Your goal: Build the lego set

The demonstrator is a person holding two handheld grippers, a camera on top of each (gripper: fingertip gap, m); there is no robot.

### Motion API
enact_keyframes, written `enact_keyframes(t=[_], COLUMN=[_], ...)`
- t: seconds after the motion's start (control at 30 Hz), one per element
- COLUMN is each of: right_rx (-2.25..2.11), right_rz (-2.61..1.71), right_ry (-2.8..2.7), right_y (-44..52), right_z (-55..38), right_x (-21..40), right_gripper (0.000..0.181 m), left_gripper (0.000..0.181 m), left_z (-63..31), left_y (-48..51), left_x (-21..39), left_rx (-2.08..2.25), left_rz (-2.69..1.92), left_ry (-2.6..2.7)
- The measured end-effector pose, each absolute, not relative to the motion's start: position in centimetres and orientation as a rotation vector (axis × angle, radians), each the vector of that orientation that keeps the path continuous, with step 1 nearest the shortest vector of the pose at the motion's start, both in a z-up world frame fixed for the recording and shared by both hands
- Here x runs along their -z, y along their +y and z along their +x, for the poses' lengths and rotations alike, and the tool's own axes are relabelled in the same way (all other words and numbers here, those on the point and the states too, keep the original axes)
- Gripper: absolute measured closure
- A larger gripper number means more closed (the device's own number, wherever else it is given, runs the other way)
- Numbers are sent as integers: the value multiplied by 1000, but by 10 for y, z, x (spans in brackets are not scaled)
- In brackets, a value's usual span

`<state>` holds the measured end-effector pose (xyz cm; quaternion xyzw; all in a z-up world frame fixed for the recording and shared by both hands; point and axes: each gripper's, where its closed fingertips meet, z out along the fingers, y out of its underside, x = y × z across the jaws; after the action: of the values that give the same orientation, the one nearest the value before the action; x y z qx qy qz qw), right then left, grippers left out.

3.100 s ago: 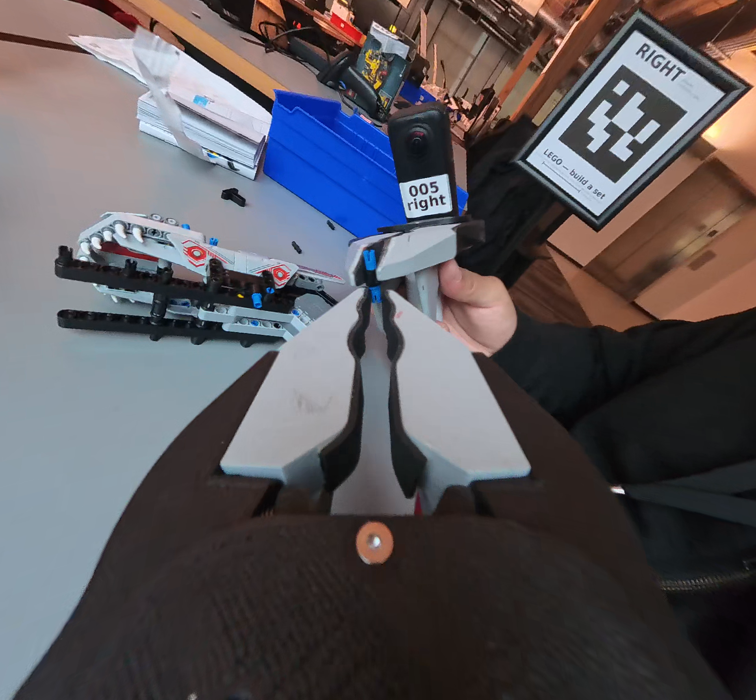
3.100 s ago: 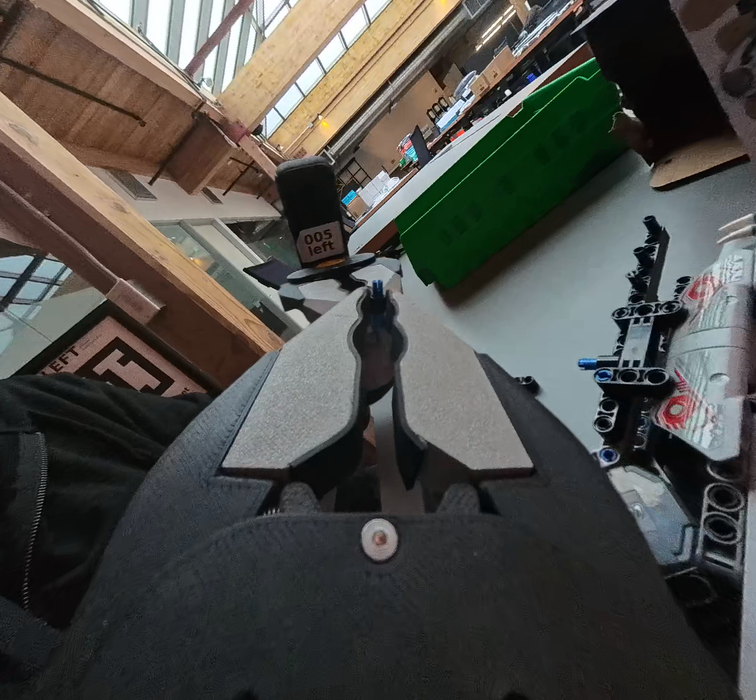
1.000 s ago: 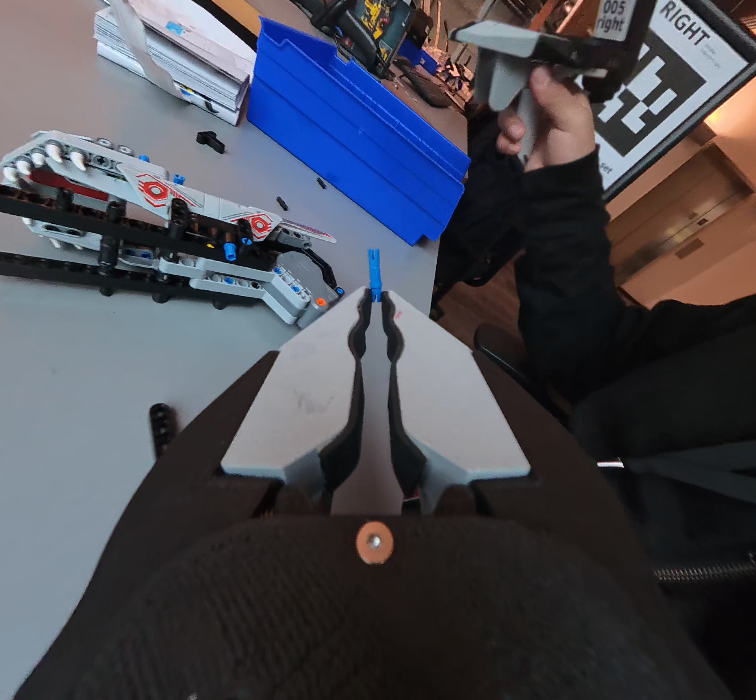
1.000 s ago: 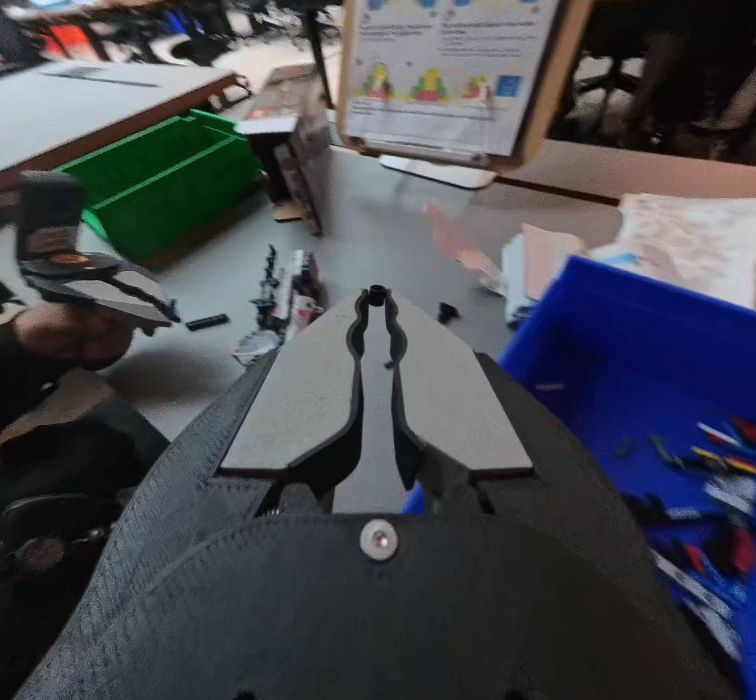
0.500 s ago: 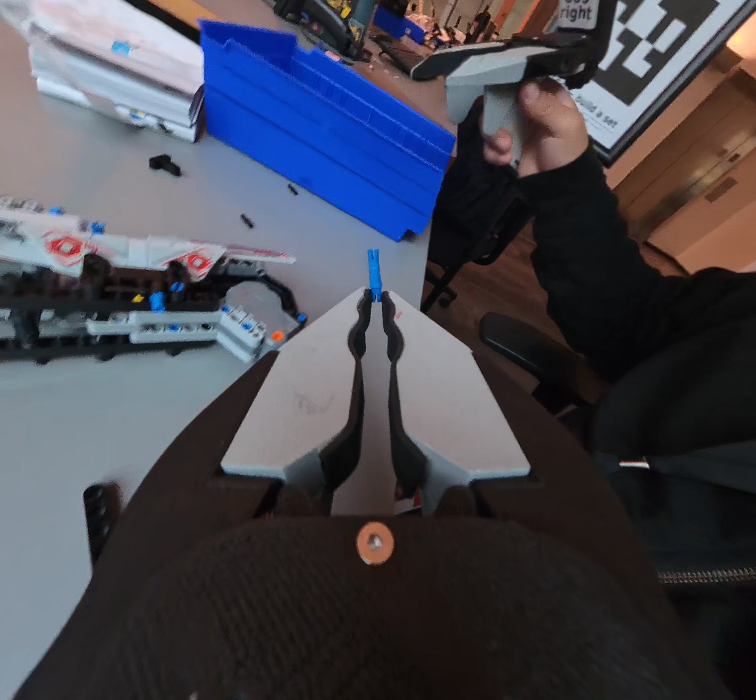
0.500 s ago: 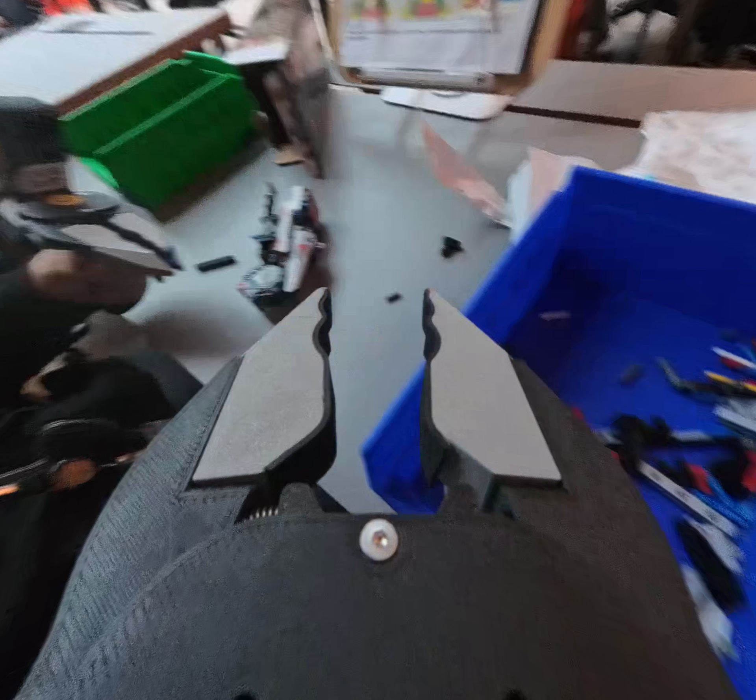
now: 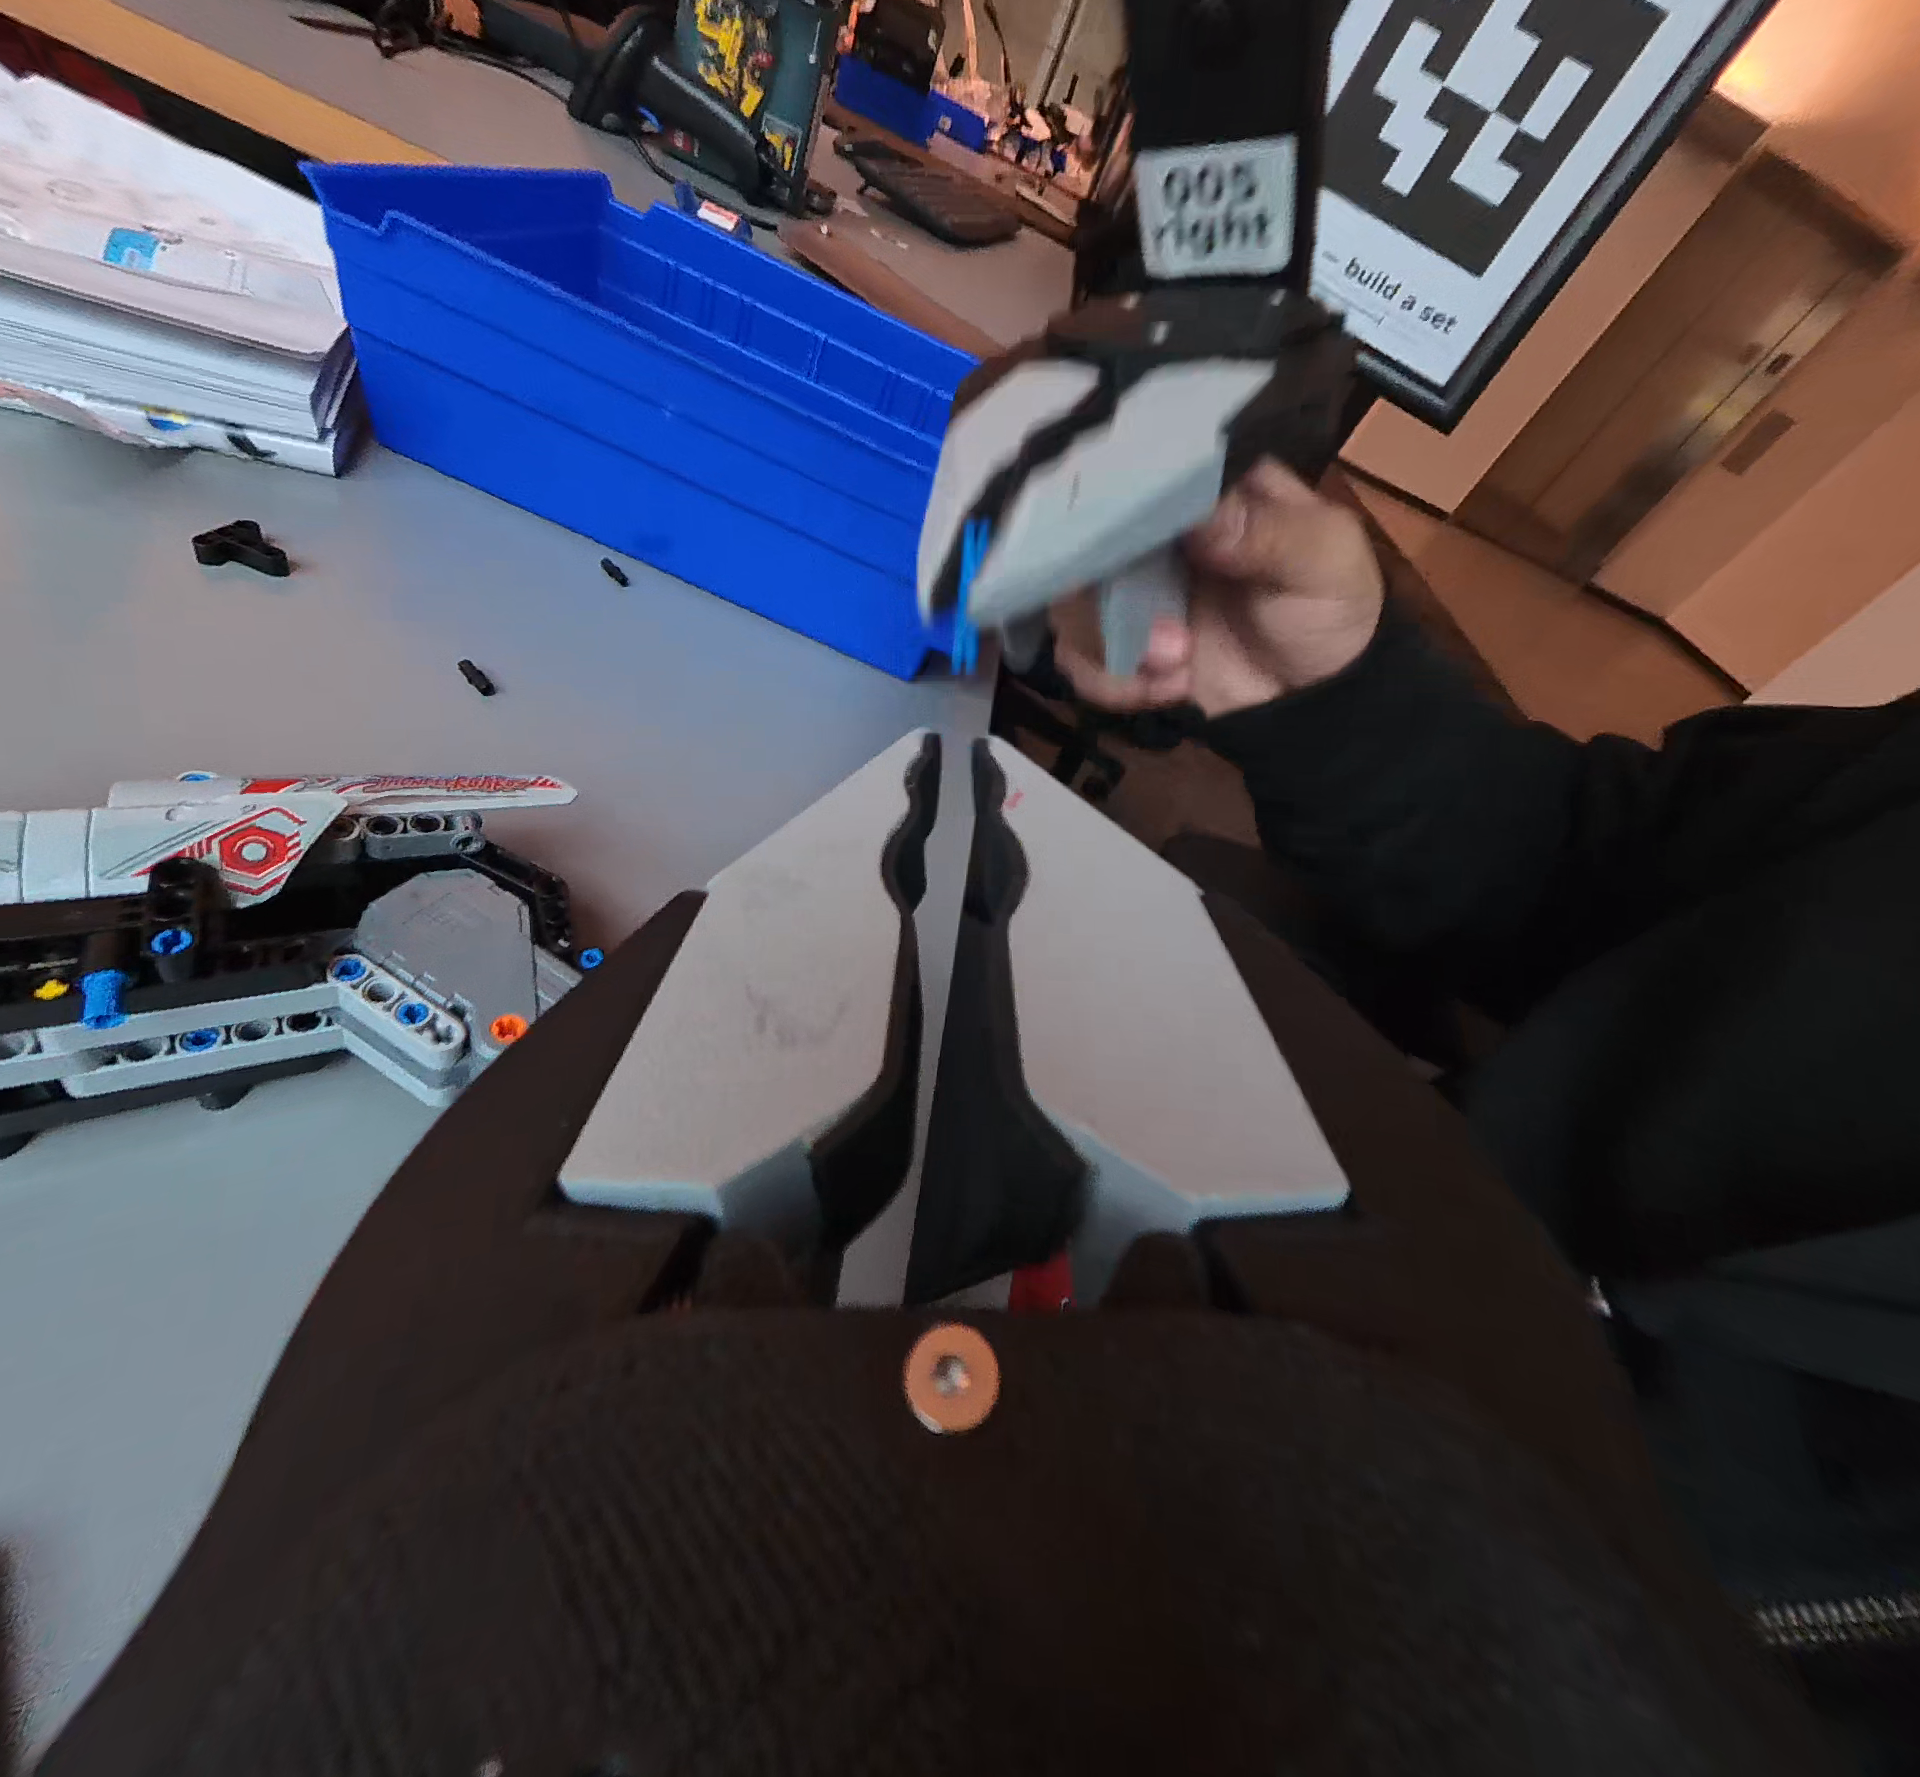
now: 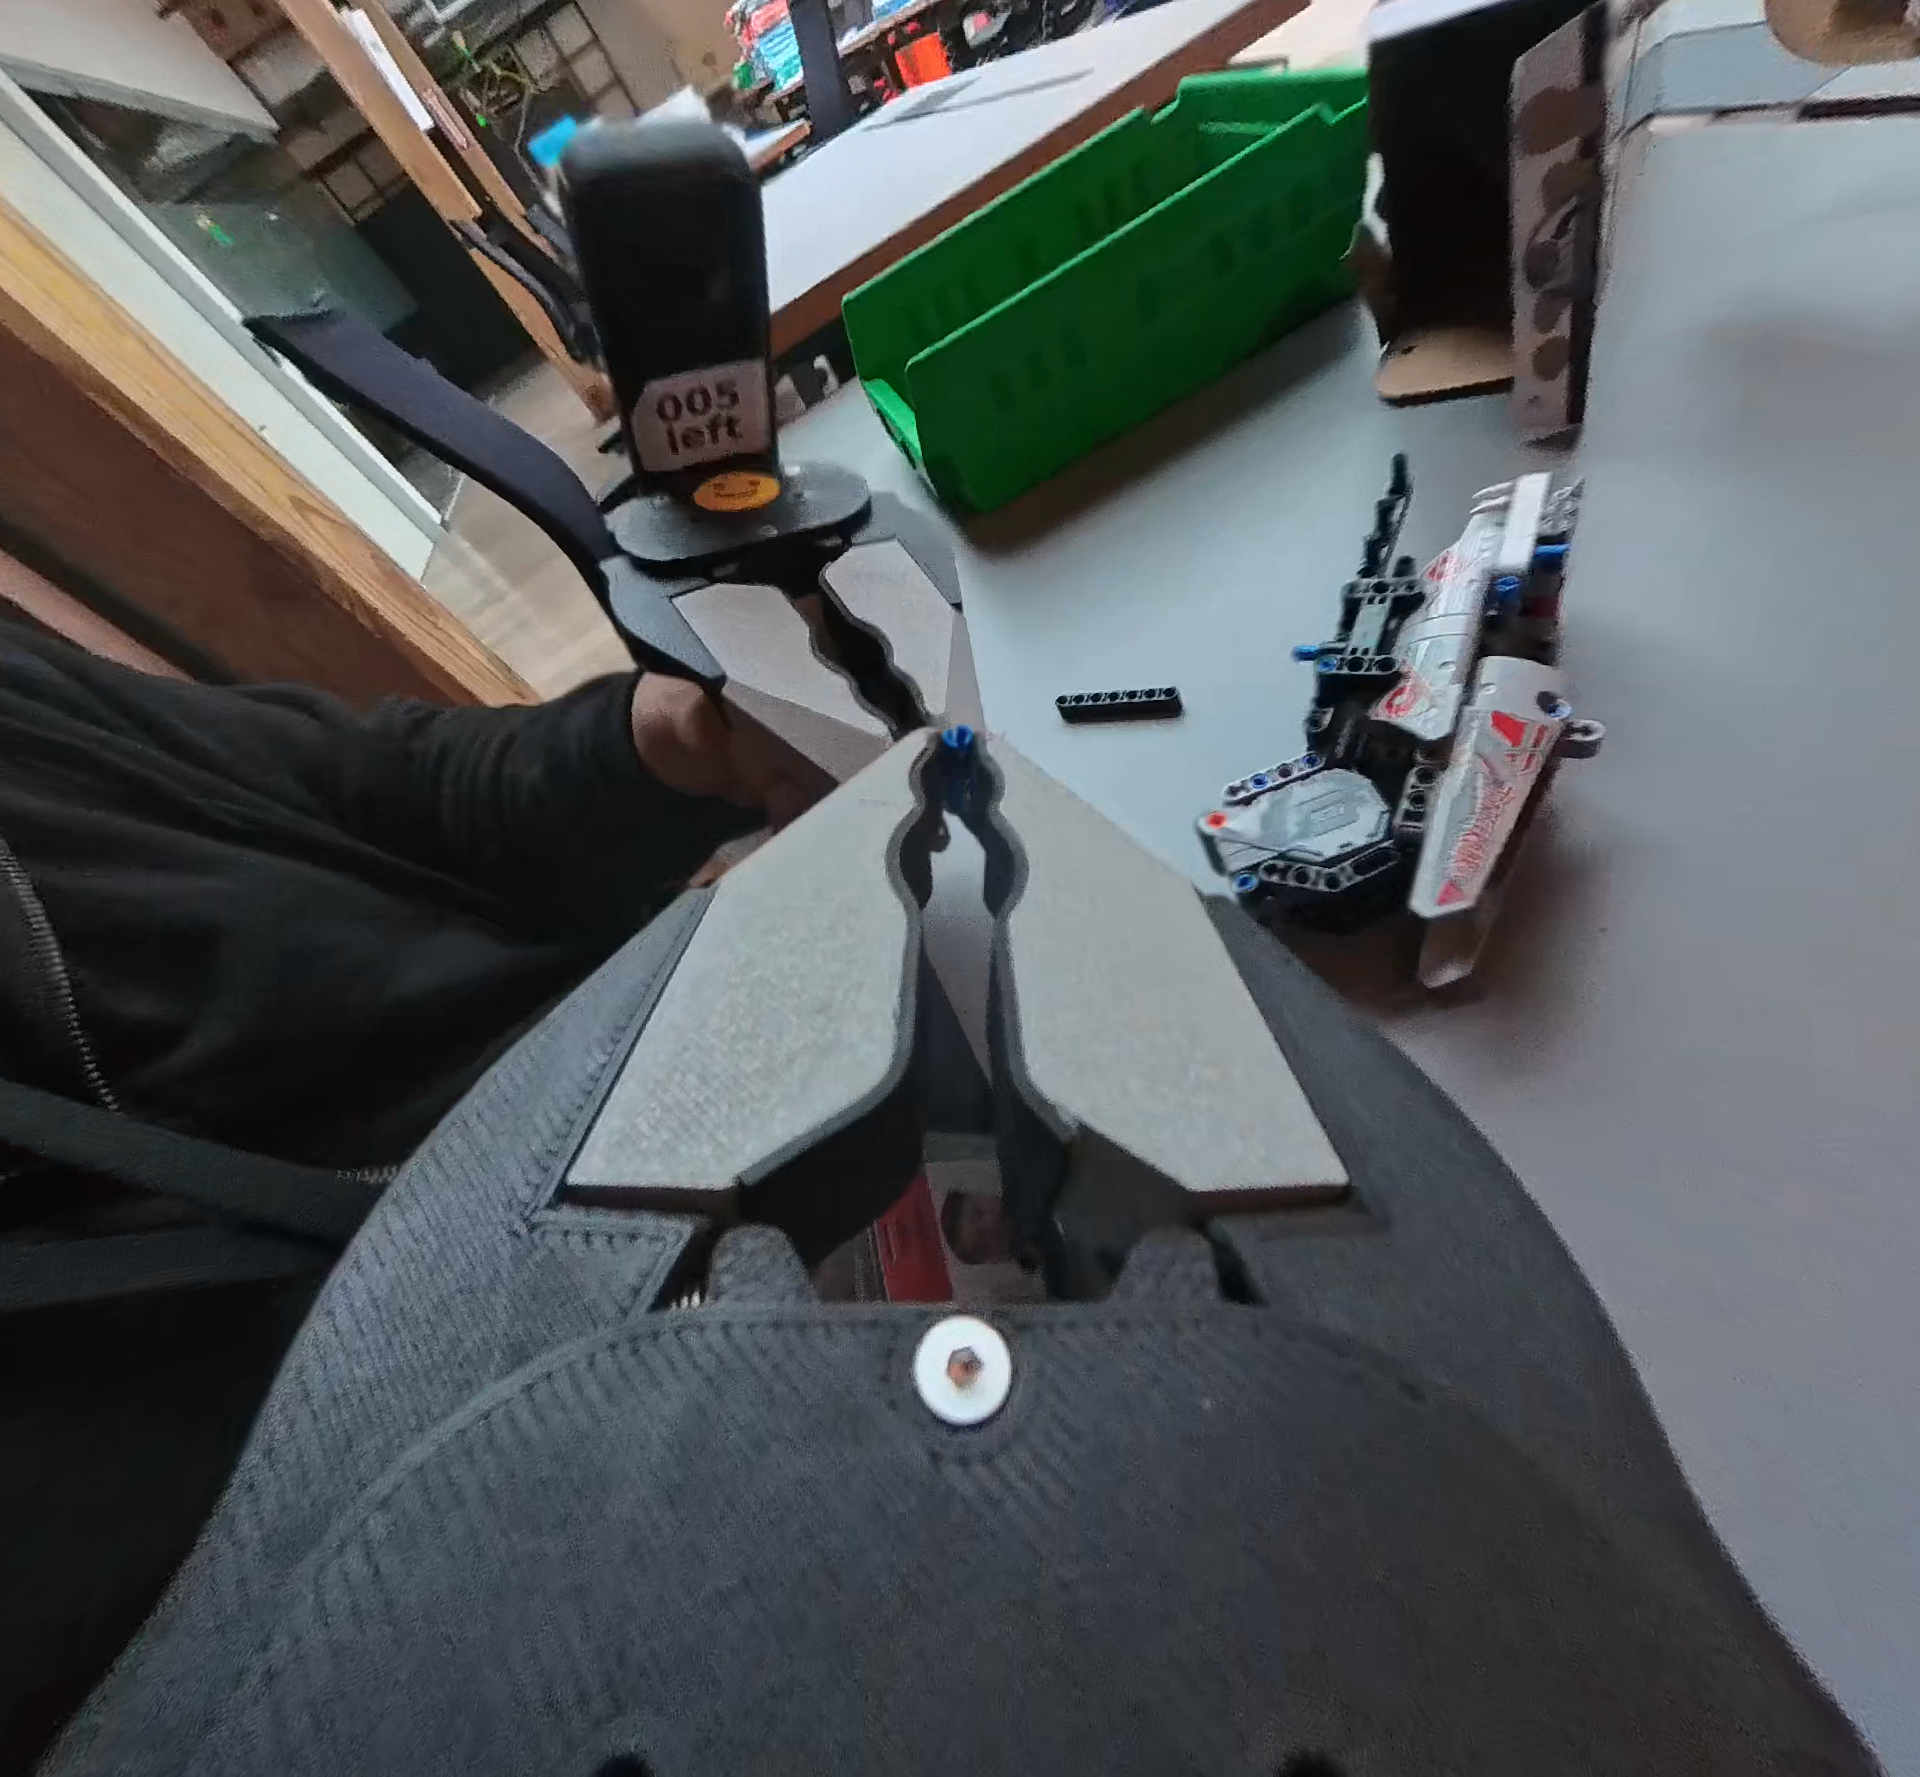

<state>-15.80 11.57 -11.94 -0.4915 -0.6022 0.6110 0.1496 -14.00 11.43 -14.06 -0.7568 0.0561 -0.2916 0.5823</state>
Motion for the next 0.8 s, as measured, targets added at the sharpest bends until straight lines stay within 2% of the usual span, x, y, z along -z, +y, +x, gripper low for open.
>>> enact_keyframes(t=[0.1,0.17,0.27,0.37,0.43,0.53,0.6,0.67,0.8], right_rx=[-1500,-1073,-748,-759,-776,-694,-856,-953,-981], right_rz=[-1496,-1636,-1855,-1829,-1868,-1938,-1836,-1755,-1631], right_ry=[-1563,-1465,-1504,-1460,-1435,-1426,-1365,-1360,-1500], right_y=[202,294,369,390,401,414,395,368,303], right_z=[-147,-135,-113,-109,-106,-95,-100,-104,-123], right_x=[96,112,156,156,163,169,140,117,105], right_gripper=[181,180,158,154,144,148,150,144,142], left_gripper=[169,166,166,166,166,167,167,165,156], left_z=[-153,-172,-196,-217,-232,-261,-294,-322,-330], left_y=[111,107,102,96,90,73,53,30,12], left_x=[161,174,178,182,186,184,178,176,198], left_rx=[606,526,514,491,458,365,254,217,240], left_rz=[-1892,-1973,-1990,-1998,-2020,-2054,-2077,-2099,-2198], left_ry=[133,109,47,-5,-31,-65,-127,-202,-228])
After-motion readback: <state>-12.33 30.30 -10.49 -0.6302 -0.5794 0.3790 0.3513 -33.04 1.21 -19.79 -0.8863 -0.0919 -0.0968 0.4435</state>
